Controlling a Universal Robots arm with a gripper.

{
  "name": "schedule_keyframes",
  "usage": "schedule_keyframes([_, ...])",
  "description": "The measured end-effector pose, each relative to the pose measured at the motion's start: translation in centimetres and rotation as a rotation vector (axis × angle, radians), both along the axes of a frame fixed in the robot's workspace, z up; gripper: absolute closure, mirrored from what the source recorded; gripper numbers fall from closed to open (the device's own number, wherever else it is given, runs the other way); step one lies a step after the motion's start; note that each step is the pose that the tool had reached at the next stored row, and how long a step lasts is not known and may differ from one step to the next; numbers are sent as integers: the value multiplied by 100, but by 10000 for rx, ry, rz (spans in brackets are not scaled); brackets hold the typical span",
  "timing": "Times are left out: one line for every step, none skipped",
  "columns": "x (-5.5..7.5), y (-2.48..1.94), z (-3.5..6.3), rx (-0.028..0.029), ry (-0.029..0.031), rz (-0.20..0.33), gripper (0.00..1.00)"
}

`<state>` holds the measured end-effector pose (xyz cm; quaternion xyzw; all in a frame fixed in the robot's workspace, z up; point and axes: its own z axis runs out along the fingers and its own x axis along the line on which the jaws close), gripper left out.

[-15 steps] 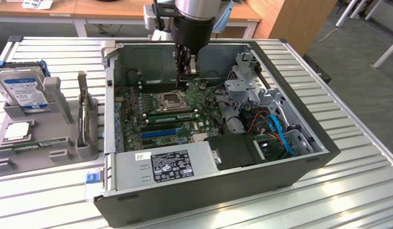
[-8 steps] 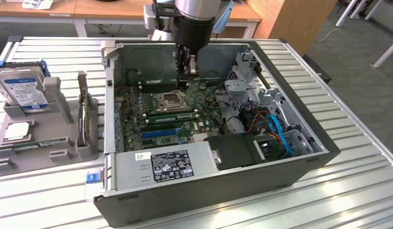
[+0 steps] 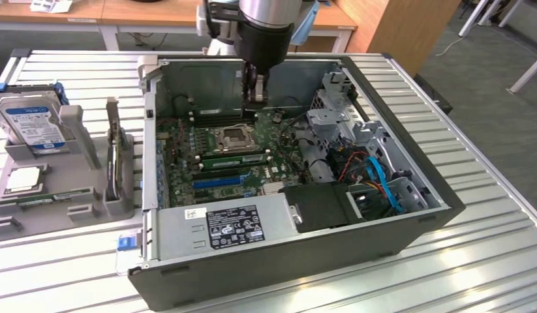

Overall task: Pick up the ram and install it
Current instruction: 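Press down the ram until it locks into place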

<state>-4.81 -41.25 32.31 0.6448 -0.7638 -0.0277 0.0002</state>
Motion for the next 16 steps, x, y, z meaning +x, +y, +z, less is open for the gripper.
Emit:
schedule_keyframes([0,0,-1,0,0,-167,90])
schedule_keyframes([0,0,-1,0,0,-327,90])
schedule_keyframes([0,0,-2,1,0,-488,90])
schedule_keyframes([0,0,-2,1,0,-652,90])
schedule_keyframes([0,0,-2,0,0,-821,90])
schedule_keyframes([0,0,-3,1,-1,-1005,90])
schedule_keyframes([0,0,-4,1,0,-1176,90])
schedule_keyframes([0,0,-5,1,0,-1350,90])
schedule_keyframes([0,0,-5,0,0,-1527,90])
schedule_keyframes([0,0,-6,0,0,-1704,90])
schedule_keyframes([0,0,-7,0,0,-1881,90])
schedule_keyframes([0,0,-7,1,0,-2064,90])
schedule_keyframes([0,0,-8,1,0,-2242,90])
schedule_keyframes([0,0,-9,0,0,-2418,90])
schedule_keyframes([0,0,-9,0,0,-2593,90])
schedule_keyframes([0,0,-10,0,0,-2776,90])
